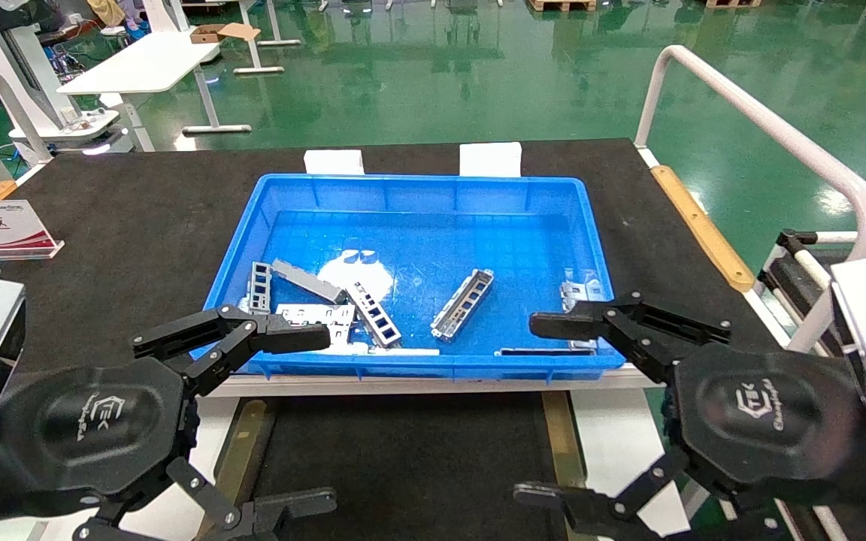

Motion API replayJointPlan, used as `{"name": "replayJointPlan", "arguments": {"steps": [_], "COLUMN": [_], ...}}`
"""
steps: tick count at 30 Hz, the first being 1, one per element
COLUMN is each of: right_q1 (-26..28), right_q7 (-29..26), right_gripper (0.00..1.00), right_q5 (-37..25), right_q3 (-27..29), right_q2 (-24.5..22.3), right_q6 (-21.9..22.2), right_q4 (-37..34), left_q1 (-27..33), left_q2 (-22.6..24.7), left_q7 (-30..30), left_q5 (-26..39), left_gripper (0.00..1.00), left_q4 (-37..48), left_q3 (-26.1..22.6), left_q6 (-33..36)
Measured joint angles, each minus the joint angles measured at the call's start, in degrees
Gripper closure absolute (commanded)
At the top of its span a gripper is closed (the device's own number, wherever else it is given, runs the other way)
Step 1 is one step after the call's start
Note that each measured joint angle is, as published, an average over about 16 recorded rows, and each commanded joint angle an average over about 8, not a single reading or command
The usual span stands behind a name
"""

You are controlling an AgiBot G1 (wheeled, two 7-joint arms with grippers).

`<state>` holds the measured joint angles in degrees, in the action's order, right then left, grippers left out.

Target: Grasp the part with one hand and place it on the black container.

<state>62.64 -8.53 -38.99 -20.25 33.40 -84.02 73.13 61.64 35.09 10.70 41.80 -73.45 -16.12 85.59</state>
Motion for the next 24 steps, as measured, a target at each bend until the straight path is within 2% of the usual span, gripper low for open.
{"name": "replayJointPlan", "arguments": {"steps": [24], "right_q1": [0.0], "right_q7": [0.0], "right_gripper": [0.0], "right_q5": [0.0], "right_q3": [0.0], "right_q2": [0.0], "right_q6": [0.0], "right_q4": [0.0], "left_q1": [-0.01], "left_q2": [0.0], "left_q7": [0.01], "left_q5": [0.0], "left_gripper": [0.0], "left_q4": [0.01], "left_q3": [0.0], "left_q6": [-0.01]}}
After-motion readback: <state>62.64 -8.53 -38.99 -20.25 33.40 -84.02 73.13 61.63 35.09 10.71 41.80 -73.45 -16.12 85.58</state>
